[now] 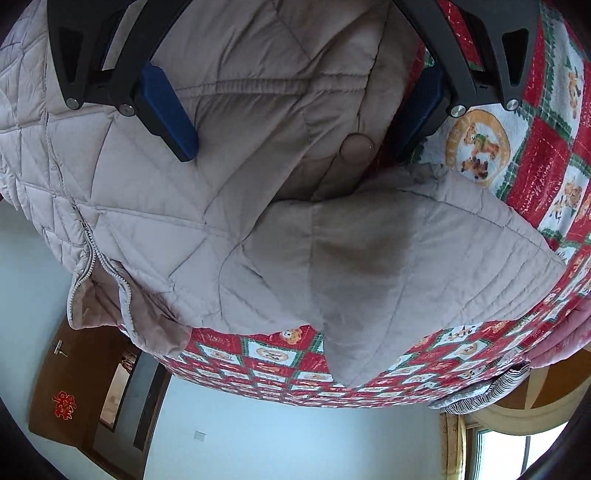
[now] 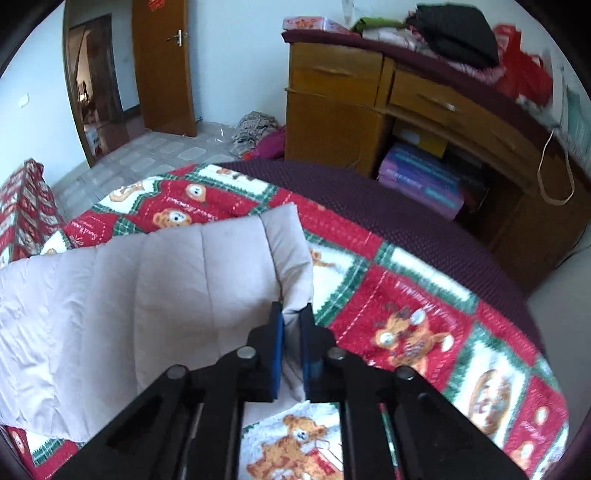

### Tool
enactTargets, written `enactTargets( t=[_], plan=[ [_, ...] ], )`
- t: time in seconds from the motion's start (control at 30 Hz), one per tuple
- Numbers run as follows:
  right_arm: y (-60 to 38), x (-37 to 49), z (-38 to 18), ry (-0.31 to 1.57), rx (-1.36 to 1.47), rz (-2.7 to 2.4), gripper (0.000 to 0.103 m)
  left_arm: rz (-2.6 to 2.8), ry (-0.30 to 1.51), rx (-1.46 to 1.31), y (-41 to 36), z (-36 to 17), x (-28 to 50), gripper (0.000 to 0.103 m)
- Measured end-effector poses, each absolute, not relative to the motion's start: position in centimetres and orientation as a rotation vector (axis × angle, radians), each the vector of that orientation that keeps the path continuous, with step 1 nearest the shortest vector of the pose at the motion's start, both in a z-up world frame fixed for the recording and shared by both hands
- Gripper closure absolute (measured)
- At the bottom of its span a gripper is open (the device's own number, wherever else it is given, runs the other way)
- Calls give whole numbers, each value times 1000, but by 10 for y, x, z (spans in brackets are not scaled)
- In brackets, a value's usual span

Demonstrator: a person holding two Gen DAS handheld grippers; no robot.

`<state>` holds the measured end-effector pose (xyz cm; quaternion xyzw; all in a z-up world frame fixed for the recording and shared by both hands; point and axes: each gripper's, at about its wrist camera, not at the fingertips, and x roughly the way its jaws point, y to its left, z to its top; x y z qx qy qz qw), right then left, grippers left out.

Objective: Fold large clothes
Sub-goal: 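Grasp the jacket sleeve with the right gripper and lift it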

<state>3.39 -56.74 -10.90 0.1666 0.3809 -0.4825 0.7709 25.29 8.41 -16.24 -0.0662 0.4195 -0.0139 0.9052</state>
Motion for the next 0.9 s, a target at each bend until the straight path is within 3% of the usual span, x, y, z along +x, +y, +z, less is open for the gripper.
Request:
enactTargets(
  t=[0.27,0.43,0.9],
  plan=[
    [-443,50,25,636,126,-809,95,-11,798,-209,100,-154,234,1],
    [-345,82,62,587,10,-571,95,-6,757,-239,112,-152,211,1],
    [-136,205,-20,758,53,56,95,-15,728,-337,134,-159,197,1]
  ],
)
